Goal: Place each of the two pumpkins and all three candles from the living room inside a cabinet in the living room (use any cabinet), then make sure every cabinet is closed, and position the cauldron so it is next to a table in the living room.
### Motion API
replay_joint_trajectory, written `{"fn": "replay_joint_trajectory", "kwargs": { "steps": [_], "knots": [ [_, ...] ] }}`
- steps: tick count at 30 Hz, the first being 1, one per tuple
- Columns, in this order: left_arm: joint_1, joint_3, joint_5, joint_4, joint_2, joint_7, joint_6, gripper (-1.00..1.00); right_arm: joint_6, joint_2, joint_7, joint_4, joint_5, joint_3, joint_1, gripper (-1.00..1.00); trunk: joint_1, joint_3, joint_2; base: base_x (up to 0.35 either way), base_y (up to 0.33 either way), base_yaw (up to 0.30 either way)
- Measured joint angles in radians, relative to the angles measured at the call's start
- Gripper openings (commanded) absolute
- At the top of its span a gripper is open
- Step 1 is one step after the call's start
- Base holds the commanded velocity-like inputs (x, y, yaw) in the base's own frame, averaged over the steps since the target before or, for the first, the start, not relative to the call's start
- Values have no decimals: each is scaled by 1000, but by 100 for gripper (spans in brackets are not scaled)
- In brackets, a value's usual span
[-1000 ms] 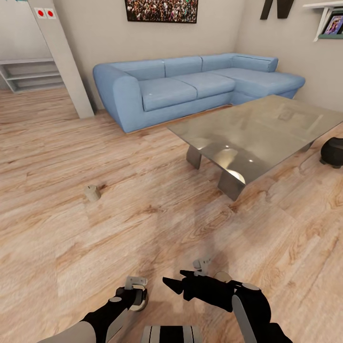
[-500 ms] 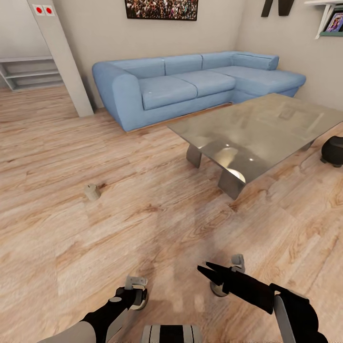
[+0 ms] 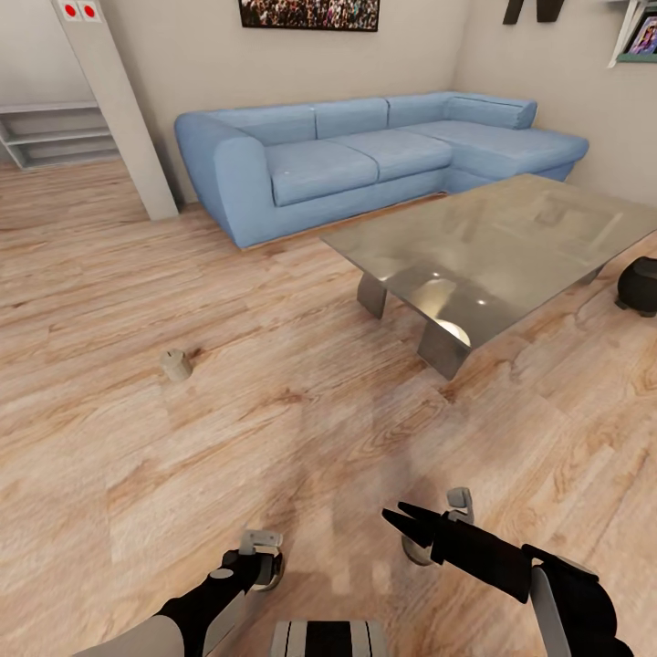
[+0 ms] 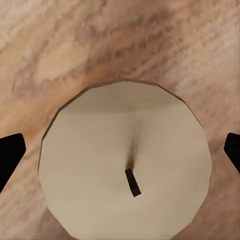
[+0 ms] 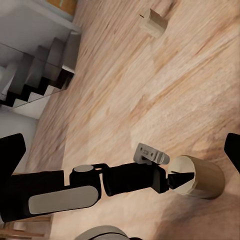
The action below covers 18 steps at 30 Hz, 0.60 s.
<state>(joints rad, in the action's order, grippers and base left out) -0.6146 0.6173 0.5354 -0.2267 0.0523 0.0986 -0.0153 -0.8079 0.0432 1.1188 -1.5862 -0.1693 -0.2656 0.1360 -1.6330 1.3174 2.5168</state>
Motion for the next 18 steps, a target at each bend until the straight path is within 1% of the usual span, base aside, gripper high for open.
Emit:
{"fn": "replay_joint_trajectory", "kwargs": {
  "steps": [4, 18],
  "knots": [
    [0, 1, 0, 0, 0, 0, 1, 100, -1, 0, 0, 0, 0, -1, 0, 100, -2, 15, 1, 0, 0, 0],
    [0, 2, 0, 0, 2, 0, 0, 100, -1, -1, 0, 0, 0, -1, 0, 100, -2, 15, 1, 0, 0, 0]
  ]
}}
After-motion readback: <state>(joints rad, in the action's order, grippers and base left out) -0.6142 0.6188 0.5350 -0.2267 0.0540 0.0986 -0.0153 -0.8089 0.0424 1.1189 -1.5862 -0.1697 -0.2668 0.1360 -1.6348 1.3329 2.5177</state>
